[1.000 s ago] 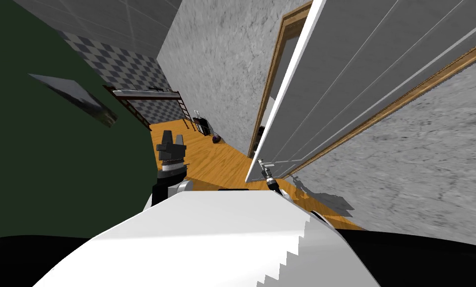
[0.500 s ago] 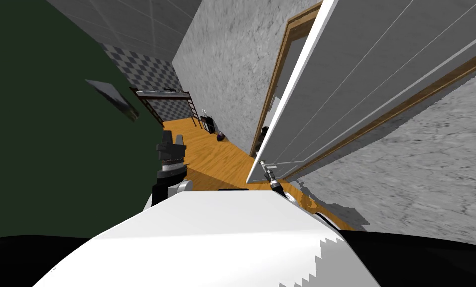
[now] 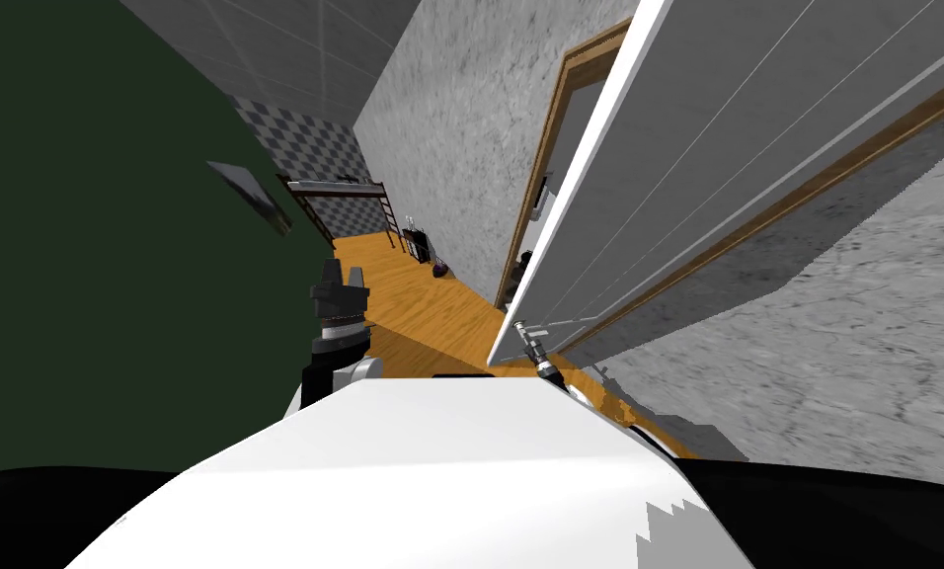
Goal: Pull the door open
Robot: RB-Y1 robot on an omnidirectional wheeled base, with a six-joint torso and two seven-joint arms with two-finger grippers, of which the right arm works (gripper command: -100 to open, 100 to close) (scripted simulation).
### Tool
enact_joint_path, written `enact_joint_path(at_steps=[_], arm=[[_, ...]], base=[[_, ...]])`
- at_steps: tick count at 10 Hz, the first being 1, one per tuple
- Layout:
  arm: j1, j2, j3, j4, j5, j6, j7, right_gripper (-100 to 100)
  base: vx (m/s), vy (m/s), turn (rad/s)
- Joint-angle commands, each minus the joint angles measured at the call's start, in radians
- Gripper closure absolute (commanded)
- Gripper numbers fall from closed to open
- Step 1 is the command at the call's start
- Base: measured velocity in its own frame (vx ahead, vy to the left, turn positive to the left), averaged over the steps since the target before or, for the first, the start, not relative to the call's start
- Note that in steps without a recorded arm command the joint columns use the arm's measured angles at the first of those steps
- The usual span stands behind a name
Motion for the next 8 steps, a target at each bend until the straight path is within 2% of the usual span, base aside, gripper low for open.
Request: enact_joint_path(at_steps=[1, 2, 4, 7, 8], arm=[[0.01, -0.007, 0.007, 0.004, -0.002, -0.015, -0.005, 100], [0.015, -0.011, 0.01, 0.007, -0.003, -0.024, -0.007, 100], [0.034, -0.029, 0.023, 0.017, -0.007, -0.061, -0.016, 100], [0.052, -0.054, 0.038, 0.032, -0.012, -0.11, -0.026, 100], [0.052, -0.054, 0.038, 0.032, -0.012, -0.11, -0.026, 100]], base=[[-0.035, -0.081, 0.219], [-0.041, -0.154, 0.295], [-0.071, -0.085, 0.3], [-0.127, -0.059, 0.097], [-0.133, -0.024, -0.018]])
